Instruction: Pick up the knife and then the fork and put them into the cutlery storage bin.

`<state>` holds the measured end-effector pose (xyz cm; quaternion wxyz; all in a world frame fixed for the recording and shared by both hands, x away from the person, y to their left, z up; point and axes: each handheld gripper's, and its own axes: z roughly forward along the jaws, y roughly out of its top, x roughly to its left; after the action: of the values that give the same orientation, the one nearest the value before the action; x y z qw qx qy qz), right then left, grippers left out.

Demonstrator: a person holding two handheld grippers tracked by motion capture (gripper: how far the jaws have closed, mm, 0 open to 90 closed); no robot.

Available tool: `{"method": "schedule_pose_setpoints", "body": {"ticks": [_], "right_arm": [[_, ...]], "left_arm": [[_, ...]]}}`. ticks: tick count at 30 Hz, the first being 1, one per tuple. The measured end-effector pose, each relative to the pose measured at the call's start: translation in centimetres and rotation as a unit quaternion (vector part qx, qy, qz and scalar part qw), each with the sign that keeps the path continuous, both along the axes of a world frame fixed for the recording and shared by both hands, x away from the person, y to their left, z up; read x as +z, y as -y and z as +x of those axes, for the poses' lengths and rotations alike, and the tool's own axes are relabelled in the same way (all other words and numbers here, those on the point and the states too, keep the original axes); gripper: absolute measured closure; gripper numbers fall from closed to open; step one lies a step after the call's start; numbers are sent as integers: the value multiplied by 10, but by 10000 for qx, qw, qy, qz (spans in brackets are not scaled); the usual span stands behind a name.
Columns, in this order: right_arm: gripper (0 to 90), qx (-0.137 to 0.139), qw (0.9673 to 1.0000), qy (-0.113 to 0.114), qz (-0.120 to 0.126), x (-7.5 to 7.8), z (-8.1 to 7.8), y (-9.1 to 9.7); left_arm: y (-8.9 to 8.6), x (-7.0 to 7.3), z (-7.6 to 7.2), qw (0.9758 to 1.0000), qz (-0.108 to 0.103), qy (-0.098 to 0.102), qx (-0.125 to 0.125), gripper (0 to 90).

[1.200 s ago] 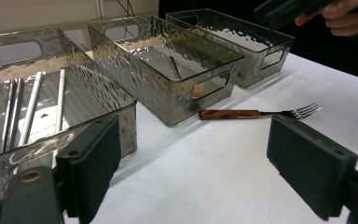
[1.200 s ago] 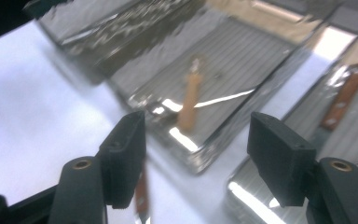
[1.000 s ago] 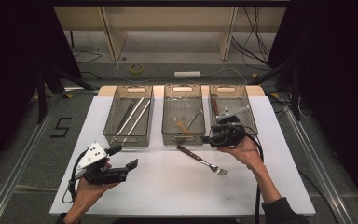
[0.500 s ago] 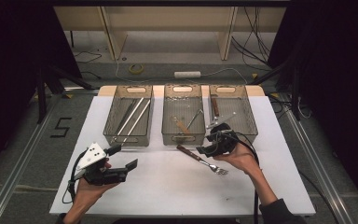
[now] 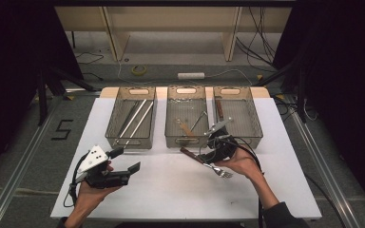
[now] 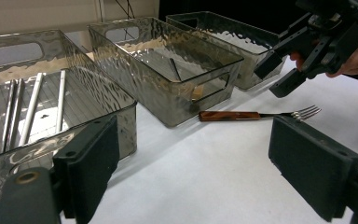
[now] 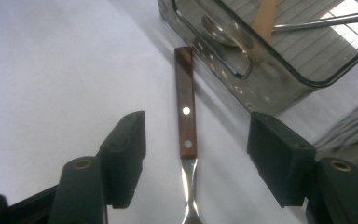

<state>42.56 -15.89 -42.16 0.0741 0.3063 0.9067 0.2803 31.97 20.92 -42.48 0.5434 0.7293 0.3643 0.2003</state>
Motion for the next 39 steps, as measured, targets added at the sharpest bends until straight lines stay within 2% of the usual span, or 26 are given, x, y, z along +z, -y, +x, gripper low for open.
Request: {"method": "schedule_pose_setpoints", "body": {"ticks": [12,24,39], "right_arm": [[458,127,9995,-114,-272,-9,5,-8],[549,240,9980,-323,-479,-22,8,-16],[664,257,9955,-467,-779,-35,12,-23]], "left_arm": [[0,0,0,10000,-6,-25,-4,161],[1,-1,0,10000,7,-30,-1,161],[1,-1,0,10000,13,-42,-9,161]]}}
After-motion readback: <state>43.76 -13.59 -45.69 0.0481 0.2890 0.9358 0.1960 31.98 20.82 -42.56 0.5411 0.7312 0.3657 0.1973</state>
